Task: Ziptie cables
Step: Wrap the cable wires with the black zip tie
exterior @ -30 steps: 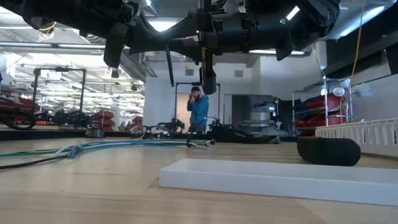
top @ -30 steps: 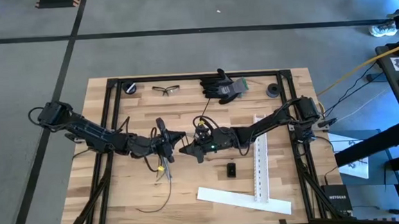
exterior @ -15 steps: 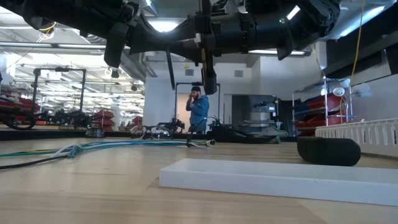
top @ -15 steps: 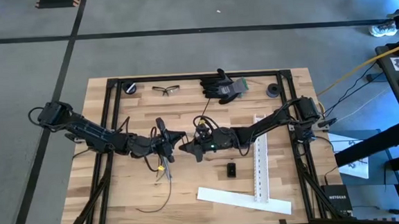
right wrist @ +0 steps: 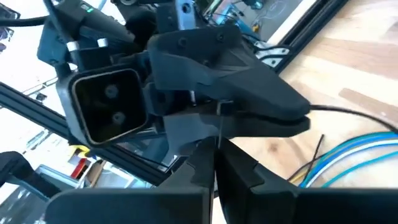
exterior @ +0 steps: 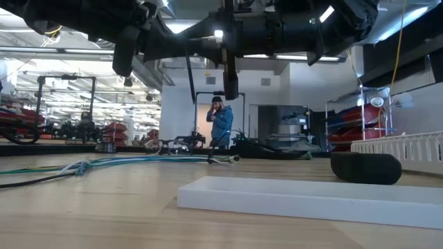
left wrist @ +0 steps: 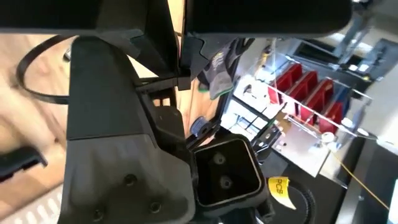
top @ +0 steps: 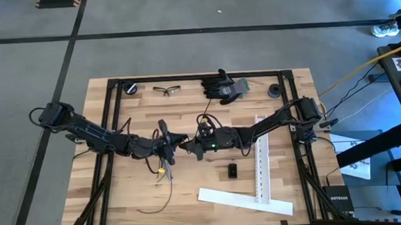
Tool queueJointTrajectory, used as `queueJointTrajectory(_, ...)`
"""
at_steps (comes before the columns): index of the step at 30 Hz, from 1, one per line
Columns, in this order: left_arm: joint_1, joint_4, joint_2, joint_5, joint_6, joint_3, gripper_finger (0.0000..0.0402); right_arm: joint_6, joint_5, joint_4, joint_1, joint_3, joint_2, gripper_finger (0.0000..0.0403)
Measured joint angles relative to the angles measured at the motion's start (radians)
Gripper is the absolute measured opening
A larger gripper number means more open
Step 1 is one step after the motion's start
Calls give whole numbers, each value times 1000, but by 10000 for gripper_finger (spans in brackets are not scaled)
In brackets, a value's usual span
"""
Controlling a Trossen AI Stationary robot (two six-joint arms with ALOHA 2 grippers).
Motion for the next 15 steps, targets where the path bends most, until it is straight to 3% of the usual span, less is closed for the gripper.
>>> queueJointTrajectory(4, -6, 2, 11, -48, 39, 0, 0, 21, -22, -1, 0, 0, 0, 0)
queueJointTrajectory(15, -17, 18, 12, -52, 32, 0, 0, 1, 16, 8, 0, 0, 0, 0)
